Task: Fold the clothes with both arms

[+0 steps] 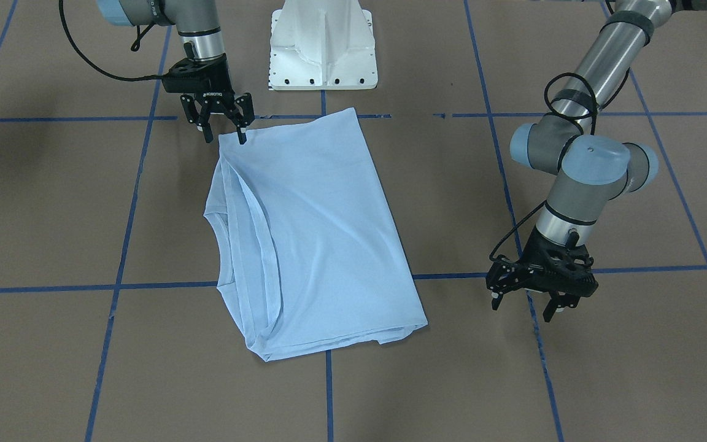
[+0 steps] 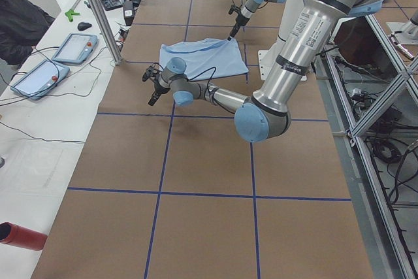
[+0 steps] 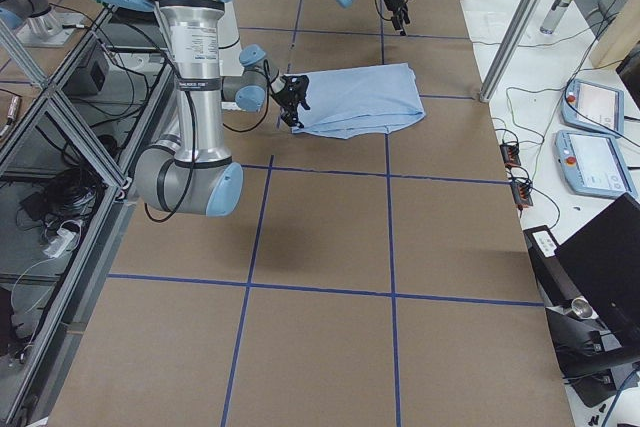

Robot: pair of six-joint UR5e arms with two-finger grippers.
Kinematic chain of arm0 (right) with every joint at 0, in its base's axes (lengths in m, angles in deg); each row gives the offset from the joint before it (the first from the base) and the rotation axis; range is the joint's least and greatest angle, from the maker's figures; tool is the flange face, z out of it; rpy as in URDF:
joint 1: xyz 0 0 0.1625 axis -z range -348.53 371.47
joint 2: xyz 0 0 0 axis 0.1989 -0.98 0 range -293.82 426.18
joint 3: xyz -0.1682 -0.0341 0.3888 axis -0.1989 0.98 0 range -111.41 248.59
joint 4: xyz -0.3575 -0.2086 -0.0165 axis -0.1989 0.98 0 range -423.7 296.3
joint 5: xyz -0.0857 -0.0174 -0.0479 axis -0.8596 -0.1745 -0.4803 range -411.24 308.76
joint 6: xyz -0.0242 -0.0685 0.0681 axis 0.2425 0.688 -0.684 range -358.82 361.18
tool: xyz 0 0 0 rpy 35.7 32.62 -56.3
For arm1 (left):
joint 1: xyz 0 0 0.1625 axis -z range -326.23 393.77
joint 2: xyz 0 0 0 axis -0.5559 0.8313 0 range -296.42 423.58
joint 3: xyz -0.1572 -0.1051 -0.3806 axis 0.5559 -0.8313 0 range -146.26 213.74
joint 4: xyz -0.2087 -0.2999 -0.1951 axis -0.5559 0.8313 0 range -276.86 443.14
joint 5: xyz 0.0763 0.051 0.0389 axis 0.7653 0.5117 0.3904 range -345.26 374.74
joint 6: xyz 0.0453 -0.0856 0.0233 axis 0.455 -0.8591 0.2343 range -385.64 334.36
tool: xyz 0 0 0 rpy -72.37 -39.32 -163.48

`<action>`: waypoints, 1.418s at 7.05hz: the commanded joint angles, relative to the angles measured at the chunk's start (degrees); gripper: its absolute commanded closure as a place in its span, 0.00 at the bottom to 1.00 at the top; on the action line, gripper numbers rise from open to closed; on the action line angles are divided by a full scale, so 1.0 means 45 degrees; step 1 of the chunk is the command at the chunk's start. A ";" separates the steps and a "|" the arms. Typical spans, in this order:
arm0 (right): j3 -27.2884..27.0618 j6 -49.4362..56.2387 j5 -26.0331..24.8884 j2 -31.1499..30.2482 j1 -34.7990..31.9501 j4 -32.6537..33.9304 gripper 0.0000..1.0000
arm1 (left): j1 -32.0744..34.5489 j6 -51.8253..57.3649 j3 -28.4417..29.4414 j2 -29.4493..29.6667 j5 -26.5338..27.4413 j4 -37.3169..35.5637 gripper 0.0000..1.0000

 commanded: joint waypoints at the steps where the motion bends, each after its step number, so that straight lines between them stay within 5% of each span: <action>1: 0.0312 0.2884 0.1296 0.0775 -0.1253 0.0140 0.00 | 0.0000 0.0000 -0.0008 0.0000 -0.0014 0.0000 0.00; 4: 0.2285 0.5317 0.2317 0.3254 -0.2215 0.2395 0.00 | 0.0000 0.0000 0.0012 0.0000 -0.0014 0.0000 0.00; 10: 0.2796 0.6374 0.2650 0.3300 -0.2685 0.3418 0.00 | 0.0000 0.0000 -0.0007 0.0000 -0.0014 0.0000 0.00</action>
